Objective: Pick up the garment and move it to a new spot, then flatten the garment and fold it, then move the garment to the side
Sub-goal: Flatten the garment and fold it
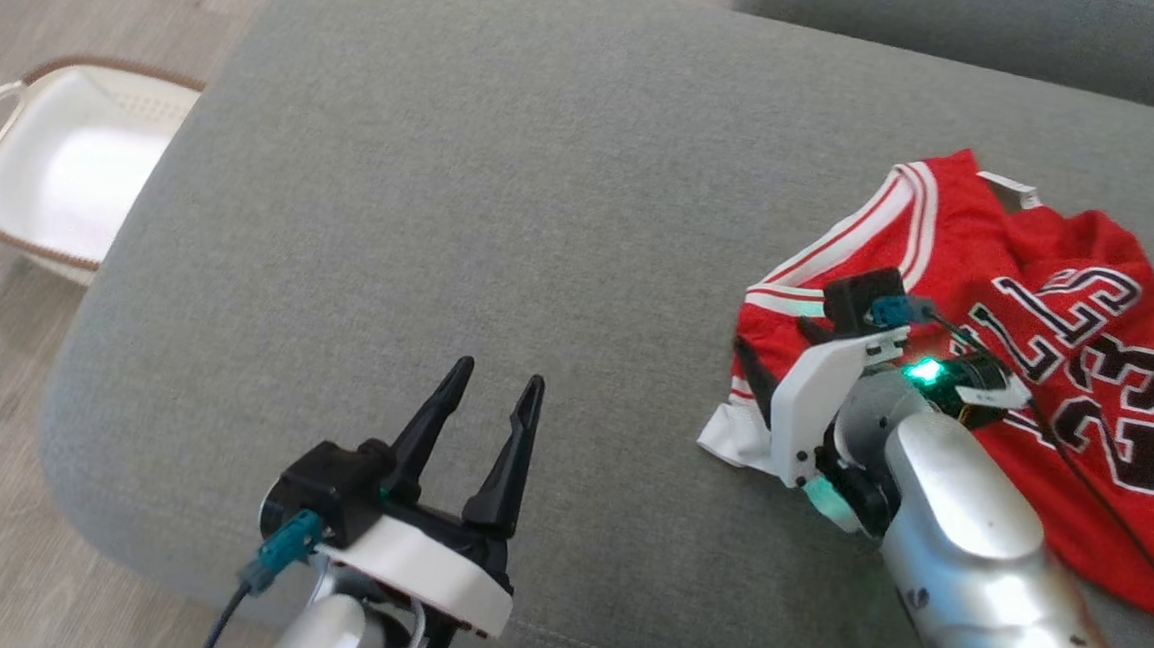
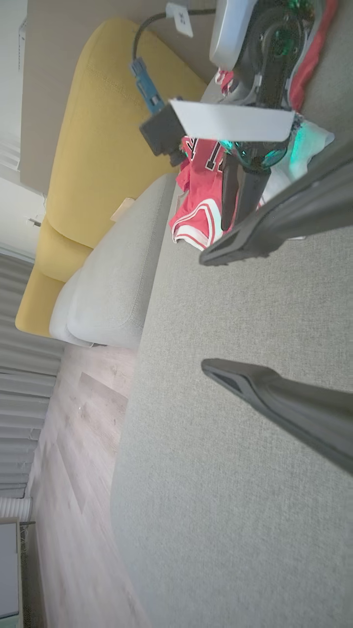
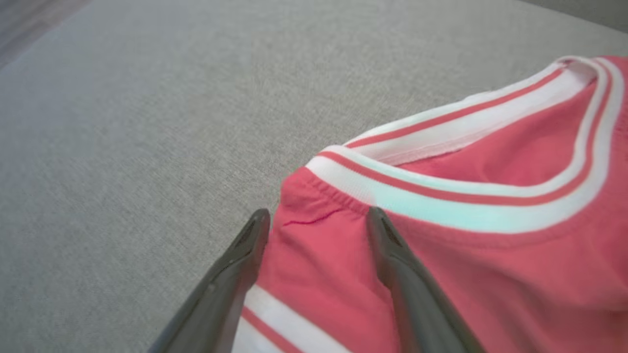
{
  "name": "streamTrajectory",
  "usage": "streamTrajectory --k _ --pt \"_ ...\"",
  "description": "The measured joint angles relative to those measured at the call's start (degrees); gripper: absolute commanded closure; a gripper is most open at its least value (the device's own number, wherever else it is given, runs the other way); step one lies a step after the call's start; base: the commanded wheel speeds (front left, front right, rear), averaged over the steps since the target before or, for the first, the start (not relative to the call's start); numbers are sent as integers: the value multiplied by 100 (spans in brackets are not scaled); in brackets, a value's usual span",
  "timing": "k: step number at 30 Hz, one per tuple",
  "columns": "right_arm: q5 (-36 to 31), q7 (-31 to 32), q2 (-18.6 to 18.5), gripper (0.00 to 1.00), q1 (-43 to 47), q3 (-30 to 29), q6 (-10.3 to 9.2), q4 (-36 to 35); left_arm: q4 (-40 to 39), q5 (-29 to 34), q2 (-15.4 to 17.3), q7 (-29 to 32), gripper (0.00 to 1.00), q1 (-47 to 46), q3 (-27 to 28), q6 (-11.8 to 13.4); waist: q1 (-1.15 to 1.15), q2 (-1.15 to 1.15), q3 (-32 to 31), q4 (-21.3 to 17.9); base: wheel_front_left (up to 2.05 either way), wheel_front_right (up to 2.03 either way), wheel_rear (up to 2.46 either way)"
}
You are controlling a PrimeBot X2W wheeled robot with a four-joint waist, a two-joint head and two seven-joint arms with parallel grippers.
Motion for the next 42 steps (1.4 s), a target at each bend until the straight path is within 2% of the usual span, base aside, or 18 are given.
streamTrajectory --k 3,11,12,13,17,21,29,32,38,40,42 --pt "-123 191 -5 0 -240 49 0 479 1 -66 -1 0 0 -3 -60 42 0 0 66 98 0 0 0" --pt "-385 308 -10 2 -758 56 0 1183 8 -169 0 0 0 -10 -147 54 0 0 135 324 0 0 0" --pt "-398 310 -10 72 -797 29 0 1245 8 -169 -1 0 0 -12 -155 69 0 0 140 343 0 0 0" --pt "-397 309 -10 100 -838 0 0 1300 7 -169 -1 0 0 -12 -158 92 0 0 150 358 0 0 0" --pt "-342 264 -54 100 -973 -81 0 1433 9 -169 -1 0 0 -24 -159 93 0 0 193 397 0 0 0" --pt "56 -104 -98 100 -965 124 0 1381 7 -169 -1 0 0 -86 -162 94 0 0 234 407 0 0 0" --pt "1179 -1001 -101 100 -999 1246 0 827 12 -171 -2 0 0 -136 -237 94 0 0 276 415 0 0 0" --pt "1413 -1334 -94 100 -1193 1627 0 791 20 -222 -2 0 0 -196 -245 94 0 0 272 440 0 0 0" --pt "1763 -1767 -96 100 -1682 2036 0 932 35 -229 -2 0 0 -207 -268 100 0 0 236 509 0 0 0" --pt "1861 -1836 -93 0 -1680 2194 0 988 43 -227 -2 0 0 -206 -268 102 0 0 219 516 0 0 0" --pt "1969 -1897 -91 0 -1672 2331 0 1056 44 -227 -2 0 0 -203 -256 146 0 0 204 492 0 0 0"
